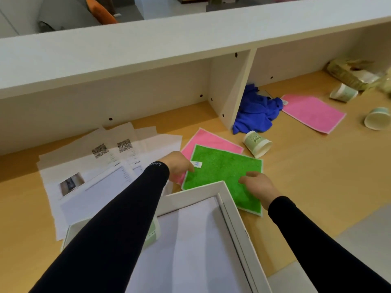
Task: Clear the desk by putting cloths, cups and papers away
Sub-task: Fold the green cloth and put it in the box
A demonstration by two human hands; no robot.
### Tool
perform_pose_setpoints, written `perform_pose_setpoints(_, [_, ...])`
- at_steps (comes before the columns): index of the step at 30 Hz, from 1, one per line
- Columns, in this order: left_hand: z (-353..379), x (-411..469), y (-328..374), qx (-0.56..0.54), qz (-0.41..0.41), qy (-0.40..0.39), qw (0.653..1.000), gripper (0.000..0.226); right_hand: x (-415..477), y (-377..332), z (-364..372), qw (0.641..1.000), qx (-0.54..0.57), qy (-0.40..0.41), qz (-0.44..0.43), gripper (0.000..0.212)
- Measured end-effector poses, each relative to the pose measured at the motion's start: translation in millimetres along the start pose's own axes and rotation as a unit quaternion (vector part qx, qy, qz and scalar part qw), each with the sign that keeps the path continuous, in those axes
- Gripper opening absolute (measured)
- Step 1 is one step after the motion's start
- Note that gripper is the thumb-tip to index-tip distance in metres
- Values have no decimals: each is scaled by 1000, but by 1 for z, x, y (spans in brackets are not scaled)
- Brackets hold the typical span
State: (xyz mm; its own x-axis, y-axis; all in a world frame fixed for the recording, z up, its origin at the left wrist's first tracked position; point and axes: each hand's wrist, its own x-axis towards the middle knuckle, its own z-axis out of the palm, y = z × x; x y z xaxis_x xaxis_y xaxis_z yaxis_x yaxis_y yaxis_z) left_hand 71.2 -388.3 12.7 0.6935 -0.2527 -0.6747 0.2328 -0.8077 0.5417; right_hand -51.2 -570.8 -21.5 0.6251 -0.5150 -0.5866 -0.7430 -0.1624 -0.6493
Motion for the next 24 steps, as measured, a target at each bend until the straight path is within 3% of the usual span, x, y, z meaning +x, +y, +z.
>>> perform_pose_setpoints(2, [5, 9, 0, 5, -7, -14, 1000, 37, 10, 5, 6, 999, -33, 16, 24, 74])
perform_pose_setpoints(4, [6, 14, 1, 0, -14, -31, 999, 46, 13, 5, 10, 997, -56, 41, 27, 71])
perform_pose_setpoints(7, [12, 15, 4, -31, -4, -54, 998, 41, 14, 4, 15, 998, 26, 48, 16, 65])
perform_pose_setpoints(11, [13, 8, 12, -16, 109, 22, 994, 20, 13, -1, 22, 989, 140, 36, -3, 46])
perform_pose_setpoints(17, [-22, -33, 31, -163, 253, 128, 945, 14, -20, -56, -9, 964, 211, 67, -149, 24])
perform_pose_setpoints(20, [-39, -68, 34, -191, 312, 196, 910, 18, -48, -87, -30, 946, 231, 35, -222, 23])
perform_pose_setpoints(24, [-52, -118, 21, -214, 337, 228, 888, 21, -91, -108, -47, 933, 228, -44, -276, 18])
